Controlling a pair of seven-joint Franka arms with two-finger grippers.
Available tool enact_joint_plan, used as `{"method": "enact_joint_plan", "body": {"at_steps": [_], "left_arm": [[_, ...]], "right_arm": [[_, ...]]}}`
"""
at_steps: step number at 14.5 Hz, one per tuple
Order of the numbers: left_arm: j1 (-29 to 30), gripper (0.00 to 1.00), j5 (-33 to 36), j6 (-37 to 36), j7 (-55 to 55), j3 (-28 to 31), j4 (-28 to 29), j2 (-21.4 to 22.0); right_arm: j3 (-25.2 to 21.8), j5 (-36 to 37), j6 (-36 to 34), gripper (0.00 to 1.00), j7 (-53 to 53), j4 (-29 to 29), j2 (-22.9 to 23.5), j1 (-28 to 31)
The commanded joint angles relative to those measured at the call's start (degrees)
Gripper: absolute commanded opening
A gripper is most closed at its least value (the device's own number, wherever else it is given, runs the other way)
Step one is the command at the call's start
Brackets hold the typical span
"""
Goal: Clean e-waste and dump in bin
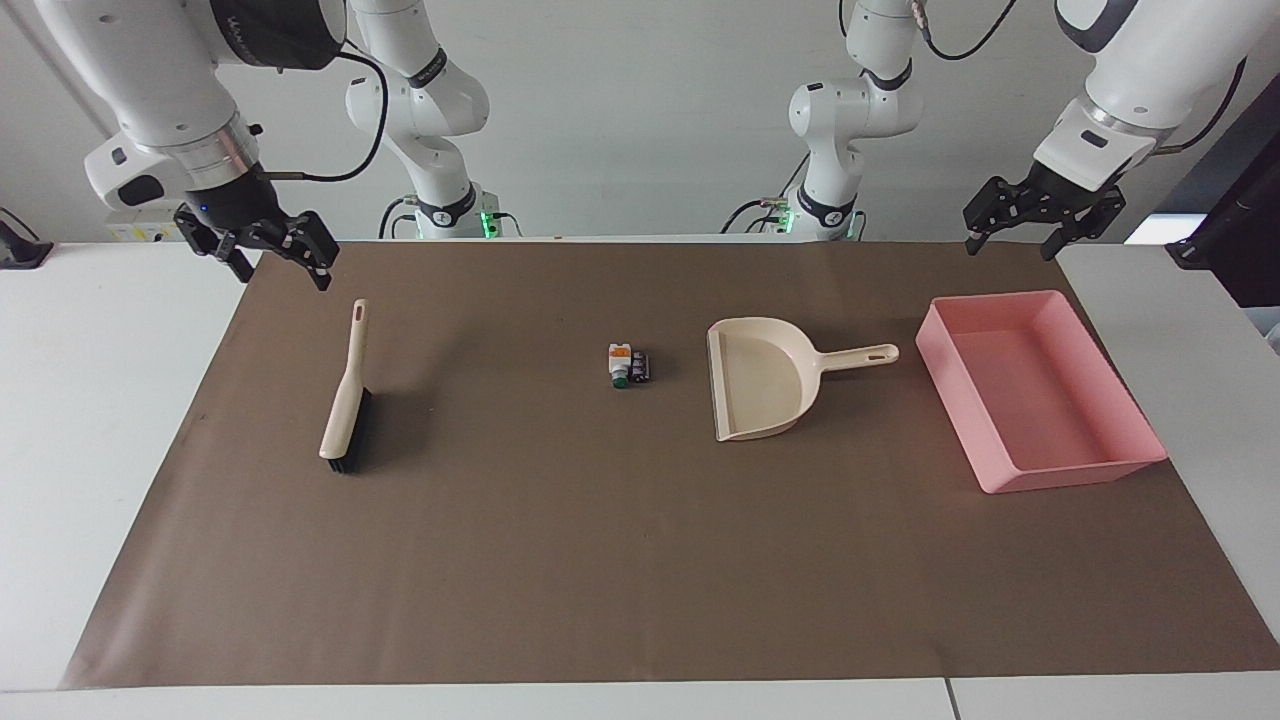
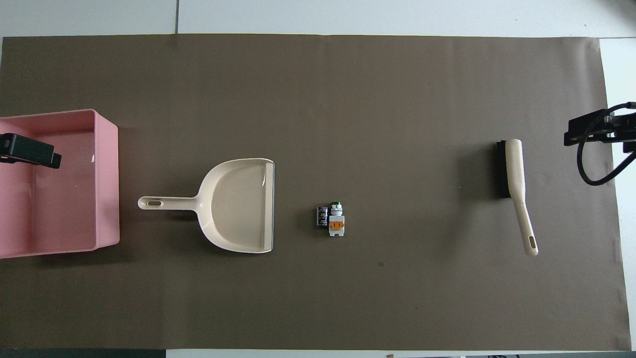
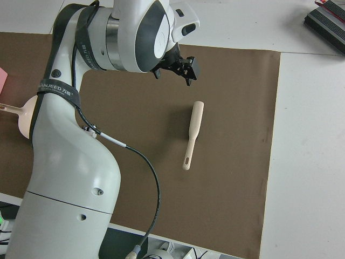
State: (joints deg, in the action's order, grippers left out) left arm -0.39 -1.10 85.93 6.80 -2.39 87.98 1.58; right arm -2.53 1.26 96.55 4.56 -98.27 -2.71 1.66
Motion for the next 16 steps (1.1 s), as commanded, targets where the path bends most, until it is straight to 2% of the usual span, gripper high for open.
{"method": "enact_joint_plan", "body": {"at_steps": [1, 2, 4, 7, 10, 13, 16], "left_arm": [[0.0, 0.99, 0.2, 3.2, 1.8, -0.2, 1.4, 0.9], [-0.3, 0.99, 0.2, 4.3, 5.0, -0.2, 1.7, 0.9], [-0.5, 0.99, 0.2, 5.4, 15.5, -0.3, 1.8, 0.9], [-1.7, 0.99, 0.2, 6.4, 35.2, -0.3, 3.6, 1.5], [-4.5, 0.99, 0.3, 9.5, 46.2, -0.2, 9.3, 4.2], [-6.7, 0.99, 0.5, 12.5, 61.1, -0.3, 16.8, 7.5], [-7.8, 0.99, 0.9, 20.4, 65.5, -1.3, 25.3, 8.3]], "right_arm": [[0.1, -0.9, 12.1, 0.99, -3.8, -23.0, -10.9, 2.1], [0.0, -0.9, 13.5, 0.99, -5.1, -26.1, -11.1, 2.5], [0.0, -1.1, 15.7, 0.99, -7.1, -28.5, -9.3, 3.4], [0.0, -1.6, 23.6, 0.99, -8.2, -34.1, -7.1, 3.5], [0.0, -1.7, 29.6, 0.99, -10.5, -38.8, -6.3, 5.3], [0.0, -4.0, 30.8, 0.99, -12.1, -40.0, -5.1, 5.4], [0.0, -5.5, 31.1, 0.99, -14.5, -40.7, -4.2, 6.6]]}}
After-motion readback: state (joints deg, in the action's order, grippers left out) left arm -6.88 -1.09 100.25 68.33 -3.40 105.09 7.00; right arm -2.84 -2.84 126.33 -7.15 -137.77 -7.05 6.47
